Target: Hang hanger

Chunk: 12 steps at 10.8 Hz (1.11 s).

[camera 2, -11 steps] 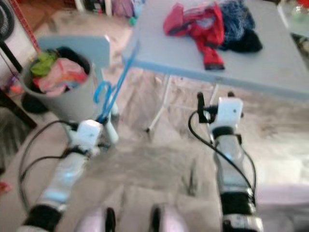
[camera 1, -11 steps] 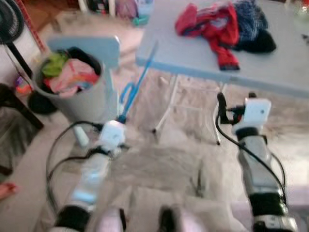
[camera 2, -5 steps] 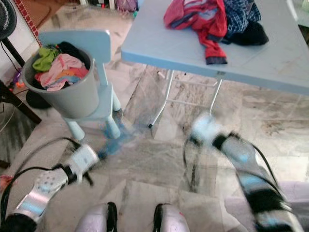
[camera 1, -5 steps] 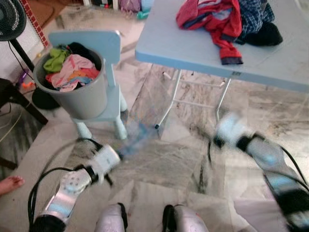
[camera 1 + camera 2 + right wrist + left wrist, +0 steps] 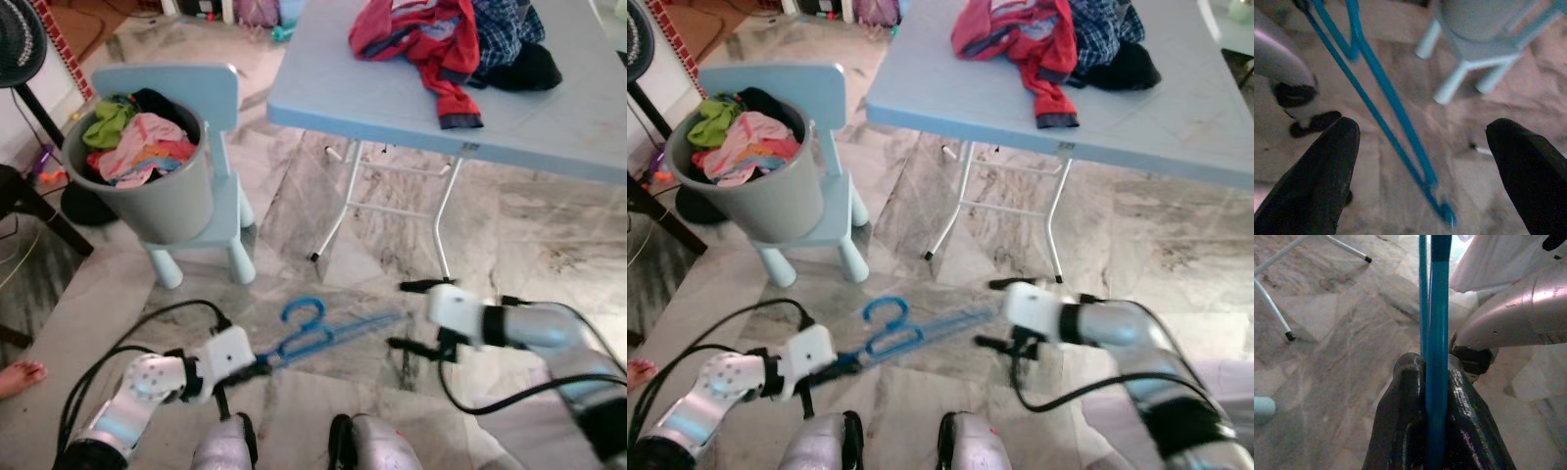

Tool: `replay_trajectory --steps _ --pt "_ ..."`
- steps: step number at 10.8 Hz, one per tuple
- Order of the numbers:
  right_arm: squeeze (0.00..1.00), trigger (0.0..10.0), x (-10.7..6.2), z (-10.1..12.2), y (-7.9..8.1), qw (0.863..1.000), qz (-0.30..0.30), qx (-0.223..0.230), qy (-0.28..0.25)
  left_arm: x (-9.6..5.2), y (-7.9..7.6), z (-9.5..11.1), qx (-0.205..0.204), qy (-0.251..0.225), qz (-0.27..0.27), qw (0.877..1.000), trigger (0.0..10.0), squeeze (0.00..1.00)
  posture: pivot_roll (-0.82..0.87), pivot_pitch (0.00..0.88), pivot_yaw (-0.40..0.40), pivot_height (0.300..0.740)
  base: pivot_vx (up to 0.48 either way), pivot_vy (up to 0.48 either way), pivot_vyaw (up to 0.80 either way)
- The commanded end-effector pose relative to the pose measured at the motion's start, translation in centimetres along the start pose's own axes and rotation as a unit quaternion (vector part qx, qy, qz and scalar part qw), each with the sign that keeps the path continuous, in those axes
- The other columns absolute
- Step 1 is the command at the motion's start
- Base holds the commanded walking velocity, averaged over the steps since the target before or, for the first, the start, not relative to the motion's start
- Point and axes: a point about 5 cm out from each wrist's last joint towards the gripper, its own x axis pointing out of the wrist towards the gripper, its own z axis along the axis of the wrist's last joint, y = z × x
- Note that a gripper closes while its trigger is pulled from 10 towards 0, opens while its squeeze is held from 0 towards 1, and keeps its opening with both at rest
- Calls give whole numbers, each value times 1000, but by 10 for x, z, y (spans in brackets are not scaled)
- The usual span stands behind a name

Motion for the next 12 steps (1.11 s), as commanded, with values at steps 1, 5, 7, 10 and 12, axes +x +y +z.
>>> replay_trajectory --steps 1,5,7,10,12 --pt "0 10000 5 7 3 999 28 -7 -12 1 0 3 7 -1 -13 1000 10000 0 -44 165 -26 740 0 0 0" --pt "0 0 22 12 20 985 166 -44 -3 8 -5 8 23 -5 -45 999 10000 0 -45 171 -26 740 0 0 0" --pt "0 8510 32 15 20 984 169 -56 -8 9 -6 8 23 -3 -49 999 10000 0 -38 172 -28 740 0 0 0" --pt "0 4706 44 5 16 983 146 -101 39 9 -7 8 29 -2 -53 998 10000 0 -42 174 -22 740 0 0 0" --pt "0 1137 52 -4 8 983 110 -126 72 11 -5 9 31 -2 -52 998 10000 0 -40 171 -23 740 0 0 0"
